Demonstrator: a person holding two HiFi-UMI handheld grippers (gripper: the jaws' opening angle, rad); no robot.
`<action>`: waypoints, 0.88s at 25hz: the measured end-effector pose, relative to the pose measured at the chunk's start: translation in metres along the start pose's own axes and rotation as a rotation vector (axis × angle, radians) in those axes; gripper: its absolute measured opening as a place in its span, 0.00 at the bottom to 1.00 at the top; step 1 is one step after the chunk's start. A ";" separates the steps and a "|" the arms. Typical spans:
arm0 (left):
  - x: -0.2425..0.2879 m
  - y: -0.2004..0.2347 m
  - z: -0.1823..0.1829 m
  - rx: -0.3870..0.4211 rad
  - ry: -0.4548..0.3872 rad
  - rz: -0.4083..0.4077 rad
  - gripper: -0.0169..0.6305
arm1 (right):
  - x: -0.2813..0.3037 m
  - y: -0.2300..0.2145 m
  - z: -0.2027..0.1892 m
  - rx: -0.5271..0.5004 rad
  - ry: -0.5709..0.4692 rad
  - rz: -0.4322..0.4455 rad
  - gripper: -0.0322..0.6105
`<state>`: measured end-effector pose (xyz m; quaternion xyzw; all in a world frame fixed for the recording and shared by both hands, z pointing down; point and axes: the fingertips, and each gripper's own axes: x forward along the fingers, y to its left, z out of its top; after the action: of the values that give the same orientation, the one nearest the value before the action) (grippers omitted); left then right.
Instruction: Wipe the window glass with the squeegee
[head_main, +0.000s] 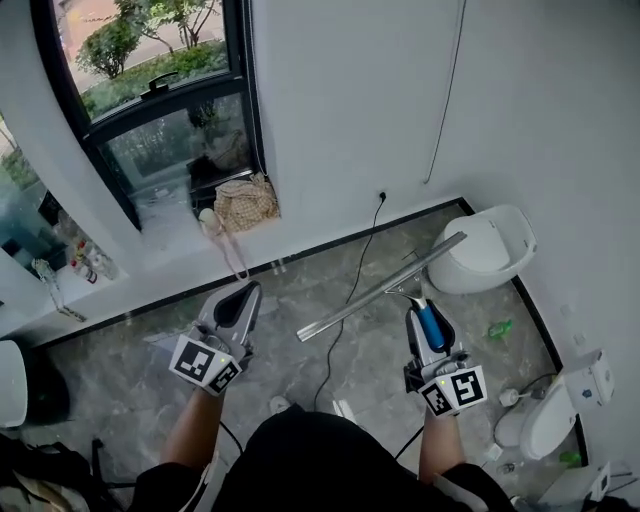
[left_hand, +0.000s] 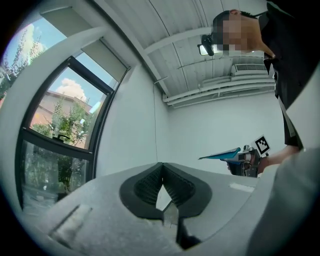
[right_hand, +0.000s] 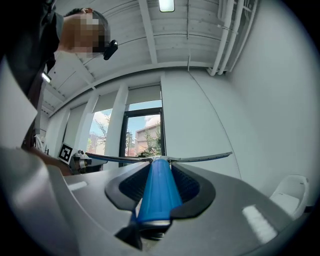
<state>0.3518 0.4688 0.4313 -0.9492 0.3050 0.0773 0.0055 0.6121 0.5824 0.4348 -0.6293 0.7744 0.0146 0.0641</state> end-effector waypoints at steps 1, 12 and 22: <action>-0.007 0.012 0.001 0.003 -0.002 0.021 0.03 | 0.013 0.008 -0.001 0.001 -0.001 0.021 0.26; -0.091 0.121 0.019 0.026 -0.019 0.241 0.03 | 0.127 0.097 -0.010 0.012 -0.012 0.227 0.26; -0.154 0.163 0.029 0.033 -0.032 0.366 0.03 | 0.173 0.159 -0.014 0.045 -0.031 0.319 0.26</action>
<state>0.1294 0.4270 0.4319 -0.8764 0.4736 0.0870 0.0116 0.4208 0.4458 0.4190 -0.4966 0.8635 0.0170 0.0871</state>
